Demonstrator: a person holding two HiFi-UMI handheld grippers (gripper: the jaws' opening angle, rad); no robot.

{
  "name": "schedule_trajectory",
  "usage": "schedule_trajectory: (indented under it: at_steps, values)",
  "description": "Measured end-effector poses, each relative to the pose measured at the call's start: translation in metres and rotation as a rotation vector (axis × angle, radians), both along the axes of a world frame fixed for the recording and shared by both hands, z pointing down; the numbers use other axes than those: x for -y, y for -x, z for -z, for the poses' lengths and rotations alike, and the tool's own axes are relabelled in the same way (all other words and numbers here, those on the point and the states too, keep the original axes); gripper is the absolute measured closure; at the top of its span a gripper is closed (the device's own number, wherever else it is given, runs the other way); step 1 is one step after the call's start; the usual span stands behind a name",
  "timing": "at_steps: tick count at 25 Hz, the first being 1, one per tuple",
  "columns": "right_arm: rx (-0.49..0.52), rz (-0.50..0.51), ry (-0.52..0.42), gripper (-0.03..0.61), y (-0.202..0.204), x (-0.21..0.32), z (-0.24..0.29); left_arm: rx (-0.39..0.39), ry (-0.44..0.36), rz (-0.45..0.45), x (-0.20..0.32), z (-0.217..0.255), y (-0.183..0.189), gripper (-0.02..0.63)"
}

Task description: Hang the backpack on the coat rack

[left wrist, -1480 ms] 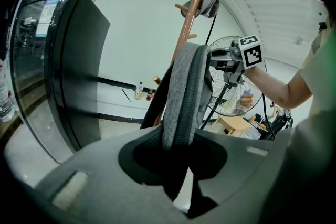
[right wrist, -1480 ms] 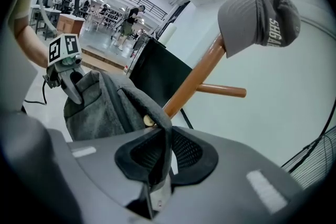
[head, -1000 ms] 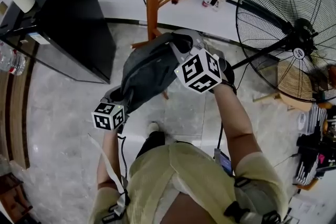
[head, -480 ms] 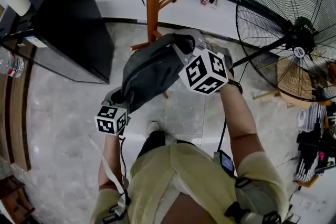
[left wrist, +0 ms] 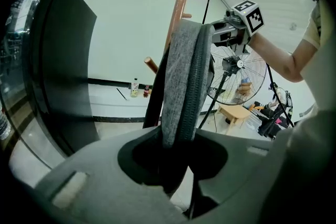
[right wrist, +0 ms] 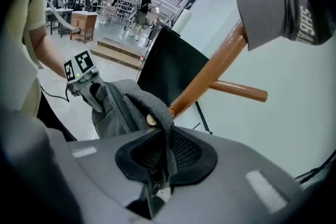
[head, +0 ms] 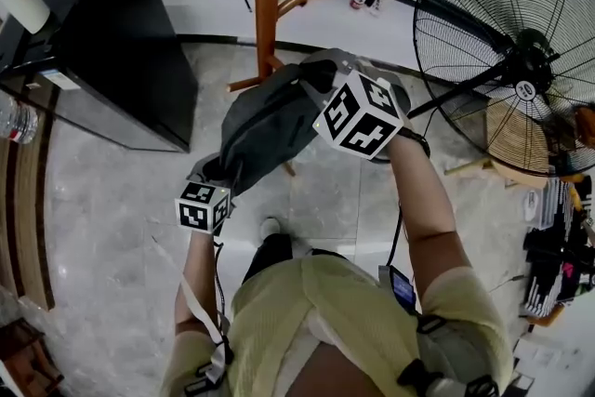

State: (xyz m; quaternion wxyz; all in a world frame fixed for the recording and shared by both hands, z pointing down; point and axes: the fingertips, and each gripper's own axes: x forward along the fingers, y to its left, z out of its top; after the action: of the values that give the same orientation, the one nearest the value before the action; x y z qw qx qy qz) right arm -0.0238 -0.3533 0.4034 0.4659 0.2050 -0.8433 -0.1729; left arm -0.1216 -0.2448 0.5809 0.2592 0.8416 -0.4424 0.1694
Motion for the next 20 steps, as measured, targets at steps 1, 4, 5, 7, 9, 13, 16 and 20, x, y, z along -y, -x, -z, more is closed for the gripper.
schedule_trajectory:
  at_steps: [1, 4, 5, 7, 9, 13, 16, 20]
  values:
    - [-0.001, -0.001, -0.008, 0.535, 0.000, 0.000, 0.000, -0.001, 0.000, -0.004, 0.001, -0.003, -0.002, 0.525]
    - [-0.009, -0.005, -0.037, 0.535, 0.001, 0.000, -0.001, -0.004, -0.012, -0.014, 0.007, -0.010, -0.007, 0.520]
    - [-0.011, -0.005, -0.050, 0.534, 0.000, 0.000, -0.002, -0.008, -0.019, -0.015, 0.010, -0.012, -0.008, 0.518]
    - [-0.010, -0.007, -0.069, 0.534, -0.001, -0.001, -0.002, -0.011, -0.029, -0.016, 0.015, -0.016, -0.010, 0.517]
    - [0.002, -0.011, -0.083, 0.532, -0.002, -0.003, -0.002, -0.012, -0.035, -0.016, 0.018, -0.020, -0.013, 0.515]
    - [0.025, -0.026, -0.134, 0.531, -0.004, -0.003, -0.002, -0.018, -0.046, -0.013, 0.023, -0.025, -0.017, 0.511]
    - [0.045, -0.039, -0.175, 0.531, -0.004, -0.002, 0.000, -0.020, -0.046, -0.015, 0.026, -0.027, -0.019, 0.505]
    - [0.096, -0.060, -0.210, 0.525, -0.006, -0.001, 0.003, -0.018, -0.046, -0.013, 0.030, -0.029, -0.021, 0.491]
